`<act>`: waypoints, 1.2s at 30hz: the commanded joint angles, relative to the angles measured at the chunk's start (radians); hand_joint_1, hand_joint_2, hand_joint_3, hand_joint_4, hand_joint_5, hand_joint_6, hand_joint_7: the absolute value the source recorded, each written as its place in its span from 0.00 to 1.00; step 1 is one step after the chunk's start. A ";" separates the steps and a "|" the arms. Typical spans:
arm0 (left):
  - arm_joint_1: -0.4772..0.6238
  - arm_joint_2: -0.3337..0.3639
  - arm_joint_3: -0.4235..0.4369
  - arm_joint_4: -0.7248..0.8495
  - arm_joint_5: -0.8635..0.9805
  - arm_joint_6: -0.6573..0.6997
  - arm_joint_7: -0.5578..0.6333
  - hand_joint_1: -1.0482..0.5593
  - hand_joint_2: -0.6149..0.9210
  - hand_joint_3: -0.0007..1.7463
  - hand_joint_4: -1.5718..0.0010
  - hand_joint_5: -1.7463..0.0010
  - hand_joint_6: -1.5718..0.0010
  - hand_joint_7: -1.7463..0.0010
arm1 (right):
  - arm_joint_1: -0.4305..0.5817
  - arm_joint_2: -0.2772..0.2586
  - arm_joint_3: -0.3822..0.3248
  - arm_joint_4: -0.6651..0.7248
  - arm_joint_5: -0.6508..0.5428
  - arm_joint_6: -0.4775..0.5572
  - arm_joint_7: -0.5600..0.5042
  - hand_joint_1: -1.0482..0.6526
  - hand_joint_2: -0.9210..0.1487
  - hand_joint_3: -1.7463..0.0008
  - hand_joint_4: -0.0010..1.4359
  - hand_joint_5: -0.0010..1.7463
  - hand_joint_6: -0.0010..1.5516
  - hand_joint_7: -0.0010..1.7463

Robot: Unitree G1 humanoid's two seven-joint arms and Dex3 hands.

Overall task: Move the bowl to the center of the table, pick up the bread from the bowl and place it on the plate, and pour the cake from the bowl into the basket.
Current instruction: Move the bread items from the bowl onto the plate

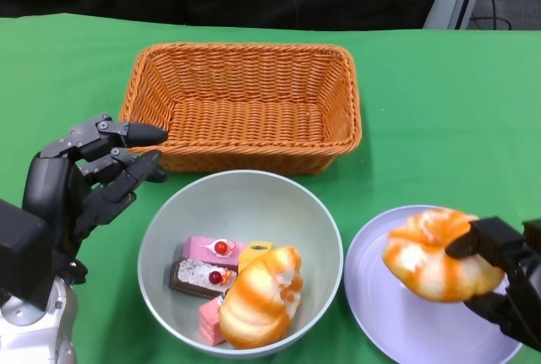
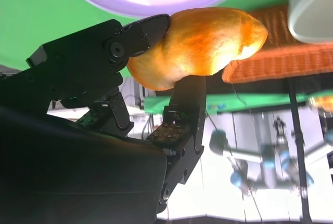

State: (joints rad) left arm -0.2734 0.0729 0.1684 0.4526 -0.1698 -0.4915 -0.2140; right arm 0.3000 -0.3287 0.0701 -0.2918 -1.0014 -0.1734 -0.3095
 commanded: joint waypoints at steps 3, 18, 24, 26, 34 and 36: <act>-0.005 0.018 0.011 0.001 -0.008 -0.007 -0.003 0.42 1.00 0.10 0.52 0.31 0.44 0.62 | -0.026 -0.021 0.028 0.068 -0.010 0.009 -0.026 0.47 0.00 1.00 0.51 0.92 0.61 0.39; -0.002 0.016 0.004 -0.002 0.013 -0.018 0.016 0.41 1.00 0.10 0.51 0.30 0.43 0.61 | -0.106 -0.008 0.099 0.158 -0.030 0.053 -0.075 0.46 0.00 0.99 0.51 0.92 0.70 0.21; 0.003 0.014 0.004 -0.021 0.009 0.004 0.014 0.42 1.00 0.11 0.52 0.30 0.43 0.61 | -0.122 -0.008 0.123 0.163 -0.021 0.075 -0.059 0.46 0.01 0.99 0.51 0.93 0.70 0.22; 0.003 0.015 0.004 -0.019 0.012 0.004 0.017 0.42 1.00 0.11 0.52 0.30 0.43 0.61 | -0.125 -0.010 0.129 0.166 -0.016 0.074 -0.063 0.46 0.02 1.00 0.51 0.93 0.70 0.22; 0.001 0.015 0.004 -0.015 0.009 0.003 0.015 0.42 1.00 0.10 0.52 0.30 0.43 0.61 | -0.136 -0.021 0.149 0.188 -0.027 0.080 -0.081 0.46 0.01 1.00 0.52 0.90 0.70 0.21; 0.001 0.013 0.004 -0.016 0.011 0.003 0.018 0.42 1.00 0.10 0.52 0.30 0.43 0.61 | -0.134 -0.028 0.158 0.195 -0.035 0.089 -0.060 0.45 0.00 1.00 0.53 0.88 0.70 0.19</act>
State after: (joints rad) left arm -0.2729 0.0728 0.1653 0.4459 -0.1606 -0.4905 -0.2077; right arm 0.1687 -0.3355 0.2206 -0.1047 -1.0349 -0.0910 -0.3762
